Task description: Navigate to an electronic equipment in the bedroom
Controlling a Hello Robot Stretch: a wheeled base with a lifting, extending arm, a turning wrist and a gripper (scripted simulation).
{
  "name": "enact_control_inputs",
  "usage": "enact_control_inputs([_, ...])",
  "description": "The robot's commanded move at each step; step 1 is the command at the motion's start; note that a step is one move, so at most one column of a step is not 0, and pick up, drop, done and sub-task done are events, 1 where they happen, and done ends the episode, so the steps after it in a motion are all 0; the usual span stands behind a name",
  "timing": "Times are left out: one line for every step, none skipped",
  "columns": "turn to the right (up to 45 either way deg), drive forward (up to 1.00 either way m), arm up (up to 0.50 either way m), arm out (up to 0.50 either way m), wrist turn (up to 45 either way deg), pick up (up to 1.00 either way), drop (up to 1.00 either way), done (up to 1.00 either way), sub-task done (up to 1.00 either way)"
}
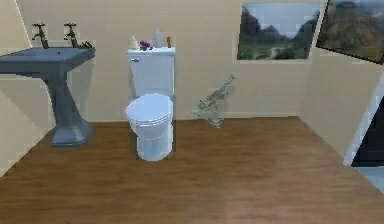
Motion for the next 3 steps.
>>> enact_control_inputs([0.0, 0.20, 0.00, 0.00, 0.0, 0.00, 0.00, 0.00, 0.00])
enact_control_inputs([45.0, 0.00, 0.00, 0.00, 0.0, 0.00, 0.00, 0.00, 0.00])
enact_control_inputs([6.0, 0.00, 0.00, 0.00, 0.0, 0.00, 0.00, 0.00, 0.00])
